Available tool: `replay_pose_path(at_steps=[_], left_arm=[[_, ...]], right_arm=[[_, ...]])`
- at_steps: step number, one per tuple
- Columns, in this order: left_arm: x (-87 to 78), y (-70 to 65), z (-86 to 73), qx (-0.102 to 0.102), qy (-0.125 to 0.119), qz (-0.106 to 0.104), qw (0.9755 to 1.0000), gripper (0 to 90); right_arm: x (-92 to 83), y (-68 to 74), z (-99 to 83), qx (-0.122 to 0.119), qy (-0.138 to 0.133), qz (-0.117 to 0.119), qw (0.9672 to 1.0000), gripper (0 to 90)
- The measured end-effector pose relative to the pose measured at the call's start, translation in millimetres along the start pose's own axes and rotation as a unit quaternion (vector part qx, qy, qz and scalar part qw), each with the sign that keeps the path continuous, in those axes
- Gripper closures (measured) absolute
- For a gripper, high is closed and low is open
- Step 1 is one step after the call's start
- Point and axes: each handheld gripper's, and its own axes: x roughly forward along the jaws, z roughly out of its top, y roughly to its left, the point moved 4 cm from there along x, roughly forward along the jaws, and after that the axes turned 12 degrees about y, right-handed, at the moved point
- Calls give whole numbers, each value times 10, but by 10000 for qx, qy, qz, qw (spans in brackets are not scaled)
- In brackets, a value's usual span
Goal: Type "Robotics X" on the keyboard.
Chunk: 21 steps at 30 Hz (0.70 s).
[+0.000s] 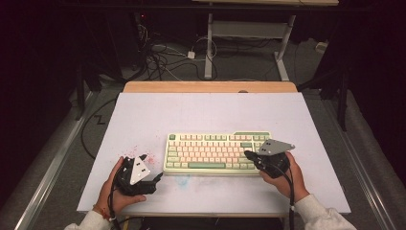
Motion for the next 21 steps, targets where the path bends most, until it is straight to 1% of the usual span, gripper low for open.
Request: replay_pose_path(at_steps=[3, 8, 21], left_arm=[[2, -2, -3, 15, 16, -11, 10000, 183], [0, -2, -5, 18, 14, -20, 10000, 183], [8, -12, -3, 51, 43, -51, 10000, 183]], right_arm=[[70, -6, -8, 3, 99, 14, 9999, 900], [131, -14, -31, -18, 198, -1, 9998, 900], [202, -31, -84, 2, 338, -21, 9994, 900]])
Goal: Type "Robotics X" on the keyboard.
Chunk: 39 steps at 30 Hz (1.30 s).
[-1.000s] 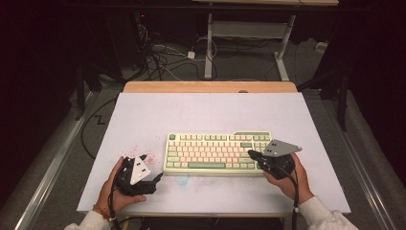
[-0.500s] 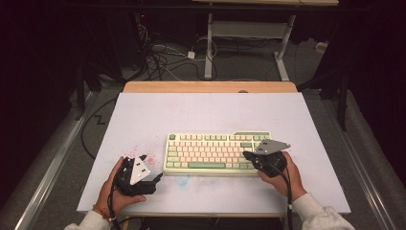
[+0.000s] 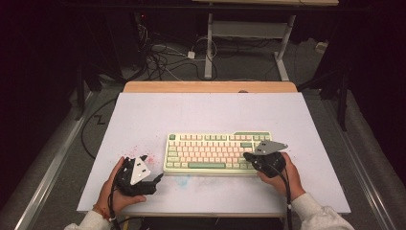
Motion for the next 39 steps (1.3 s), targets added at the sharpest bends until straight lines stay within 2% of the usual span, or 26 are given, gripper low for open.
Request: replay_pose_path(at_steps=[3, 9, 10, 11, 13, 14, 15, 16, 19, 22, 25, 28, 30, 32, 33, 34, 35, 36, 37, 38, 39], left_arm=[[-2, 0, 1, -11, -4, 24, 10000, 183], [-22, 16, 19, -117, -39, -103, 9999, 200], [-30, 19, 32, -167, -73, -181, 9997, 277], [-43, 25, 49, -201, -119, -250, 9994, 302], [-65, 44, 94, -237, -149, -334, 9991, 416], [-72, 64, 127, -260, -177, -305, 9990, 416], [-81, 83, 157, -302, -160, -360, 9988, 454], [-109, 112, 219, -380, -228, -420, 9981, 578], [-148, 121, 320, -311, -344, -439, 9980, 761], [-145, 91, 407, -185, -329, -461, 9982, 866], [-125, 81, 457, -80, -295, -482, 9984, 874], [-81, 71, 527, -121, -250, -605, 9978, 873], [-52, 71, 608, -226, -294, -750, 9965, 872], [-41, 68, 639, -205, -294, -752, 9965, 868], [-22, 56, 703, -141, -300, -793, 9963, 865], [-22, 56, 703, -141, -300, -793, 9963, 861], [4, 30, 768, 14, -236, -779, 9967, 861], [4, 30, 768, 14, -236, -779, 9967, 855], [18, 16, 801, 62, -209, -767, 9968, 845], [51, -13, 864, 196, -89, -695, 9974, 845], [51, -13, 864, 196, -89, -695, 9974, 853]], right_arm=[[32, -11, -17, 12, 57, -6, 10000, 900], [86, -11, -50, 10, 171, 15, 9999, 900], [90, -12, -54, 47, 147, 27, 9999, 900], [90, -14, -54, 44, 152, 31, 9999, 900], [93, -18, -56, 77, 151, 63, 9998, 900], [93, -18, -56, 77, 151, 63, 9998, 900], [95, -19, -57, 87, 144, 68, 9998, 900], [94, -16, -61, 89, 139, 58, 9998, 900], [93, -14, -66, 90, 119, 51, 9999, 900], [92, -12, -69, 105, 113, 50, 9999, 900], [88, -7, -75, 95, 108, 41, 9999, 900], [84, -5, -81, 102, 91, 43, 9999, 900], [83, -6, -83, 100, 93, 49, 9999, 900], [83, -3, -80, 79, 107, 21, 9999, 900], [83, 1, -78, 54, 115, 3, 9999, 900], [83, 2, -78, 54, 114, 2, 9999, 900], [83, 0, -79, 64, 110, 5, 9999, 900], [83, -1, -80, 63, 107, 15, 9999, 900], [83, -1, -81, 66, 102, 19, 9999, 900], [84, -1, -82, 65, 99, 16, 9999, 900], [84, 1, -83, 62, 96, 7, 9999, 900]])
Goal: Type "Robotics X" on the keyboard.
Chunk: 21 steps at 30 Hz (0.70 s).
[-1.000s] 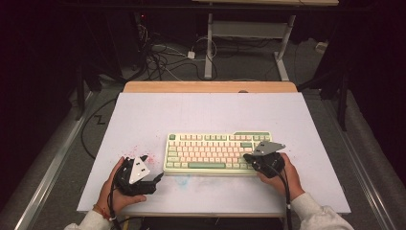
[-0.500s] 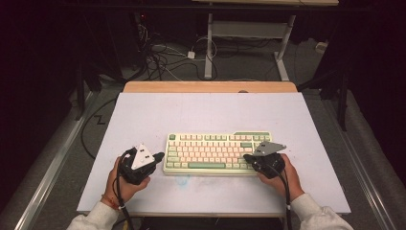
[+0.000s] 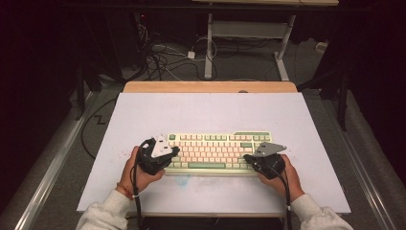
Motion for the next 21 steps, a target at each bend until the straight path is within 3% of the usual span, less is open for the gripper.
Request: replay_pose_path(at_steps=[8, 21], left_arm=[[148, -50, 260, 205, 42, -141, 9997, 875], [386, -72, 416, 251, 285, -312, 9988, 875]], right_arm=[[0, 4, -1, 6, -1, -18, 10000, 900], [1, 0, 0, 1, -5, 3, 10000, 900]])
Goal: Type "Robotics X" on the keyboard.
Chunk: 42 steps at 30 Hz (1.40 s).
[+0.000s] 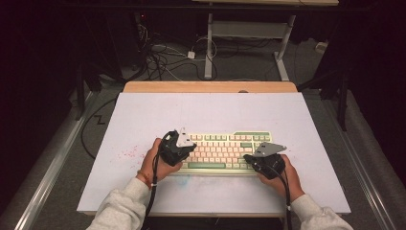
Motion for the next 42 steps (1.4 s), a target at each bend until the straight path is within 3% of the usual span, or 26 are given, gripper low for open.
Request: replay_pose_path(at_steps=[6, 9, 16, 27, 33, 38, 42], left_arm=[[130, 4, 64, 52, 164, -61, 9998, 875], [229, 21, 81, -26, 324, -14, 9995, 875], [314, 36, 100, -89, 385, -44, 9992, 875], [318, 44, 114, -139, 373, 14, 9992, 861], [343, 21, 112, -68, 486, 19, 9988, 874], [158, -4, 135, 33, 188, 116, 9997, 863], [95, 2, 123, 52, 85, 188, 9998, 829]], right_arm=[[-1, 3, -1, 4, 6, -13, 10000, 900], [-1, 5, 0, -3, 4, -21, 10000, 900], [-1, 2, 0, -13, 6, -12, 10000, 900], [-1, 2, 5, -47, 16, -26, 10000, 900], [-7, 11, 3, -40, 25, -63, 10000, 900], [-48, 7, 10, -89, -25, -36, 10000, 900], [-120, -13, 27, -53, -154, -28, 9999, 900]])
